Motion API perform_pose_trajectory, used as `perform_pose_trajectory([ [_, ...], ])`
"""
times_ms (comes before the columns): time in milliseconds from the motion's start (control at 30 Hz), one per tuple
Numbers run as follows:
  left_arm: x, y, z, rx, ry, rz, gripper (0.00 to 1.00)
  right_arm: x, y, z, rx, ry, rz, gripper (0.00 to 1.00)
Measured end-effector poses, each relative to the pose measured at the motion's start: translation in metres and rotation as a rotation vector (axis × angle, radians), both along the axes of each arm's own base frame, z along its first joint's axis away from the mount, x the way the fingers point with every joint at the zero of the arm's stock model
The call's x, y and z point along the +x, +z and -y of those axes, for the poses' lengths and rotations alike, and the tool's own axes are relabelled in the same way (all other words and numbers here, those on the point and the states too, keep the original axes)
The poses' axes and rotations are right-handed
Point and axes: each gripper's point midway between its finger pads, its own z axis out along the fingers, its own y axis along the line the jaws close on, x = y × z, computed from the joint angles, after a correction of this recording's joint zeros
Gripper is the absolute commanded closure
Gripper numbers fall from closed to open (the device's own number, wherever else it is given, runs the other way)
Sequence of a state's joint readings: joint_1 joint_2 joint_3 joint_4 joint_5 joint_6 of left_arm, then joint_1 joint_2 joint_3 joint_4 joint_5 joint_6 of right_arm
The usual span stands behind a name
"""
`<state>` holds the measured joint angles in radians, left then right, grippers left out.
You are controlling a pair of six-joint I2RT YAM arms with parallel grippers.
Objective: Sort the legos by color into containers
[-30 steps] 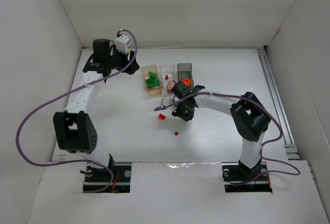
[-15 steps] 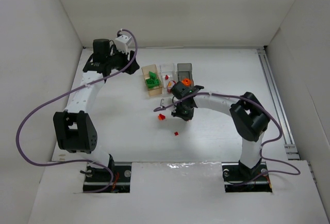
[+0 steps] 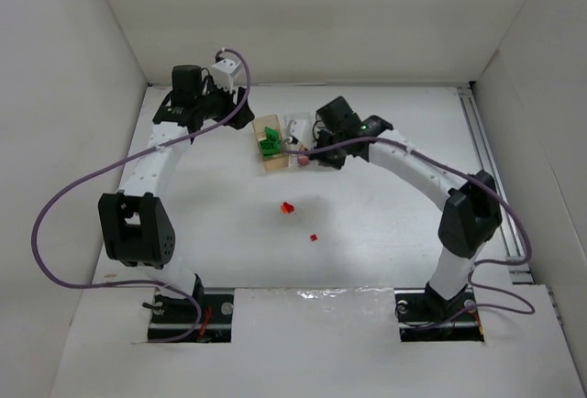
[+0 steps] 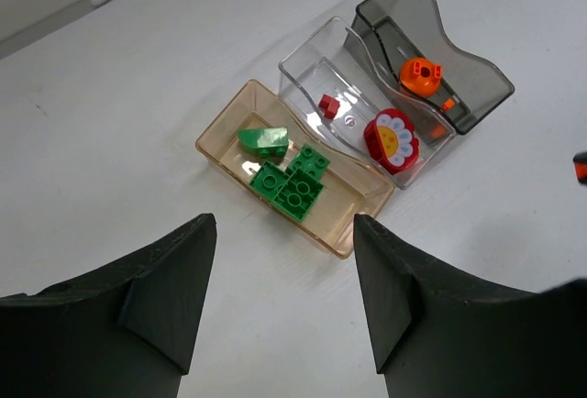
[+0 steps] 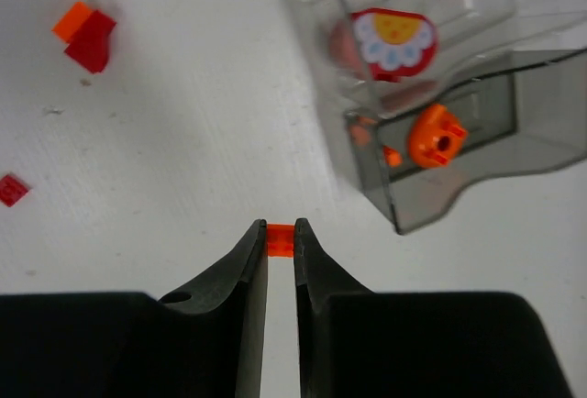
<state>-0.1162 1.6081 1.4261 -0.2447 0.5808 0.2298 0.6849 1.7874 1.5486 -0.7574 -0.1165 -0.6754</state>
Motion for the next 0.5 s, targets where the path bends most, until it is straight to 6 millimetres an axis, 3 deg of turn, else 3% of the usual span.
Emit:
perform_pose_trajectory([
  [167, 0.003, 0.009, 0.004, -0.002, -0.008, 0.019, 0.41, 0.046, 0.044, 0.022, 0.067, -0.08, 0.087, 1.0],
  [333, 0.002, 0.01, 0.009, -0.005, -0.015, 0.018, 0.41, 0.108, 0.085, 0.037, 0.141, -0.147, 0.182, 1.0],
  [433, 0.002, 0.01, 0.01, -0.007, -0.016, 0.016, 0.41, 0.135, 0.078, 0.046, 0.154, -0.171, 0.182, 1.0],
  [500, 0.001, 0.01, 0.01, -0.008, -0.015, 0.015, 0.41, 0.144, 0.061, 0.049, 0.146, -0.172, 0.15, 1.0],
])
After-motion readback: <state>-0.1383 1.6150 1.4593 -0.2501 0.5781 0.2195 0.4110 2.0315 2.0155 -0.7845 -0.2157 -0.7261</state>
